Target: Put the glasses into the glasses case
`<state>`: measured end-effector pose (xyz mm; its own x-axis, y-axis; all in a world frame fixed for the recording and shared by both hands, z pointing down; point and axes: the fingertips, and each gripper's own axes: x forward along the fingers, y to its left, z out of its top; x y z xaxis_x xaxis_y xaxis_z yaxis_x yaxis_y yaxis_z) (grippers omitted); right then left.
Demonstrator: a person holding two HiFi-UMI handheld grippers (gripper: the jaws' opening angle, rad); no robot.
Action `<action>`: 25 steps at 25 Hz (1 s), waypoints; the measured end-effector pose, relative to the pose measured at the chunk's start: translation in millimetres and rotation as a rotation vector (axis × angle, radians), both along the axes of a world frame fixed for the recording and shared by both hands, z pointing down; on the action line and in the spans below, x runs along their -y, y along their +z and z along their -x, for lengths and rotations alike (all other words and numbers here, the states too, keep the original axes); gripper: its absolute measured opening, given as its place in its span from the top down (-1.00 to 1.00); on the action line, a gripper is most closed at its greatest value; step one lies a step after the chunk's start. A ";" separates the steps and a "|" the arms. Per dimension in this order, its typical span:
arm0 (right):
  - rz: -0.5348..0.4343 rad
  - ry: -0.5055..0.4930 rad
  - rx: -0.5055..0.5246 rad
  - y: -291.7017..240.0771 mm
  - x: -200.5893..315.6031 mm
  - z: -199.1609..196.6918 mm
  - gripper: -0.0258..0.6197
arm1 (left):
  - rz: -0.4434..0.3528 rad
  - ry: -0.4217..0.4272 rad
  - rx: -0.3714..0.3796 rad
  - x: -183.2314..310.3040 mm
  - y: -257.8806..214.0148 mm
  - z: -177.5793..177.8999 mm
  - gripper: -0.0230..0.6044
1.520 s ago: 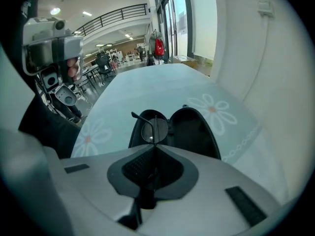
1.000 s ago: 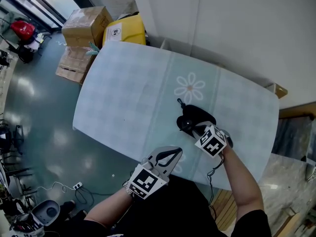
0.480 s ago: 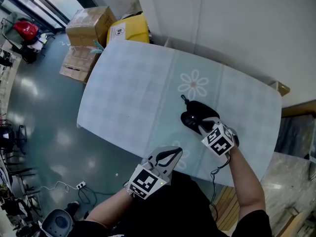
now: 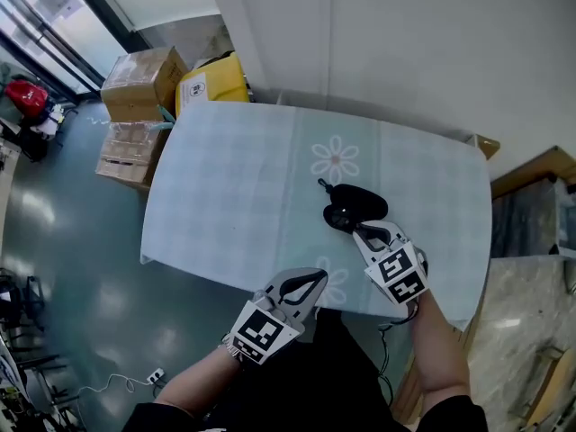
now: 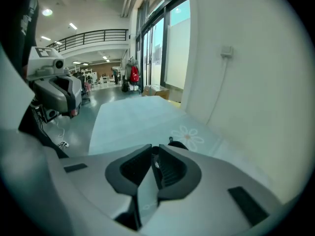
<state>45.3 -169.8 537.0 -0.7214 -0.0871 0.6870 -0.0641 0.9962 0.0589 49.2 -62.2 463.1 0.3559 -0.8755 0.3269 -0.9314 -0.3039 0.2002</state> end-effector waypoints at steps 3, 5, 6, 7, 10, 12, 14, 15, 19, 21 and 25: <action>-0.020 0.092 0.087 -34.5 -16.0 -5.5 0.78 | -0.034 0.035 0.003 -11.8 -17.6 2.1 0.84; -0.035 0.151 0.151 -54.4 -30.6 -9.1 0.82 | -0.063 0.054 0.007 -22.9 -27.3 5.3 0.84; -0.042 0.177 0.182 -63.3 -38.6 -11.0 0.83 | -0.077 0.063 0.007 -28.6 -31.9 7.4 0.84; -0.047 0.203 0.210 -71.2 -47.1 -13.0 0.84 | -0.090 0.071 0.006 -34.2 -36.2 9.7 0.84; -0.051 0.262 0.271 -87.9 -75.8 -19.3 0.85 | -0.115 0.092 -0.002 -49.6 -45.8 15.8 0.84; -0.052 0.291 0.299 -94.4 -95.4 -23.0 0.85 | -0.118 0.112 0.004 -59.4 -47.4 17.6 0.84; -0.048 0.321 0.323 -98.0 -114.4 -25.8 0.85 | -0.119 0.131 0.010 -68.4 -47.3 18.6 0.84; -0.045 0.336 0.334 -99.5 -123.2 -27.1 0.85 | -0.118 0.137 0.009 -72.2 -47.2 18.9 0.84; -0.025 0.391 0.368 -103.8 -152.2 -34.1 0.85 | -0.114 0.162 -0.005 -85.6 -46.8 15.8 0.84; -0.006 0.414 0.384 -105.0 -163.8 -37.8 0.85 | -0.110 0.177 -0.011 -93.1 -45.4 12.7 0.84; 0.018 0.457 0.410 -105.5 -177.4 -45.2 0.85 | -0.099 0.200 -0.015 -102.3 -38.2 8.6 0.84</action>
<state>90.5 7.7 431.5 -0.8196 -0.4409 0.3658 -0.4990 0.8631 -0.0779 40.7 40.1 424.8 0.5299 -0.8146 0.2360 -0.8478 -0.5011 0.1737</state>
